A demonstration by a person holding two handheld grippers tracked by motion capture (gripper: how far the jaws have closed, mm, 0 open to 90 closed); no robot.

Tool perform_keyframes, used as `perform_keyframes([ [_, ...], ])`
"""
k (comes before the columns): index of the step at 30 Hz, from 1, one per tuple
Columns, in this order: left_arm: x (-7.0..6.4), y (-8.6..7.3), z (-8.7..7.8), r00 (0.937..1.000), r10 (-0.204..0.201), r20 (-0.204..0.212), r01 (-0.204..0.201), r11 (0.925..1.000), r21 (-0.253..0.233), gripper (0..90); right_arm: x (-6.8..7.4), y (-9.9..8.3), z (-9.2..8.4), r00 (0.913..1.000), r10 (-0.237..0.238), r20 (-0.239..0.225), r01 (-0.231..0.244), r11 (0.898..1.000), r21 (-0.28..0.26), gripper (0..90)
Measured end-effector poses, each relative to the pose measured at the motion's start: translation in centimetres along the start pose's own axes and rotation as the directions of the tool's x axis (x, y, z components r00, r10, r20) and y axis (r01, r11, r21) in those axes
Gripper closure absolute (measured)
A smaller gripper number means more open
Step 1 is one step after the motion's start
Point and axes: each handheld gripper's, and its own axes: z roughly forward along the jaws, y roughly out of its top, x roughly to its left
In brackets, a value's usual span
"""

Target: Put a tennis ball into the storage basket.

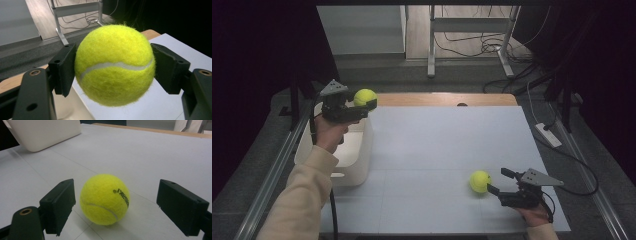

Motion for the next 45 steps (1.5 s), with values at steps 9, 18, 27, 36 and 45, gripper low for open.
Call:
perform_keyframes([
  [9, 0.6, -0.2, -0.3, 0.9997, -0.011, -0.021, 0.011, 0.9999, 0.001, 27.2, 0.0, 0.0, 0.0, 1.0, -0.002, 0.001, 0.002, 1.0, 0.002, 15.5],
  [18, 1.2, -0.4, -0.5, 0.9991, -0.022, -0.035, 0.022, 0.9998, 0.0, 27.1, 0.0, 0.0, 0.0, 1.0, -0.003, 0.001, 0.003, 1.0, 0.006, 15.5],
  [27, 1.9, -0.6, -0.9, 0.9979, -0.035, -0.055, 0.035, 0.9994, 0.001, 27.2, 0.0, 0.0, 0.0, 1.0, -0.004, 0.001, 0.004, 1.0, 0.007, 15.4],
  [36, 2.7, -0.9, -1.2, 0.9954, -0.047, -0.084, 0.047, 0.9989, 0.002, 27.2, 0.0, 0.0, 0.0, 1.0, -0.004, 0.001, 0.004, 1.0, 0.007, 15.5],
  [45, 3.8, -1.3, -1.5, 0.9906, -0.062, -0.121, 0.065, 0.9978, 0.013, 27.2, 0.1, 0.0, 0.1, 1.0, -0.004, 0.0, 0.004, 1.0, 0.008, 15.5],
])
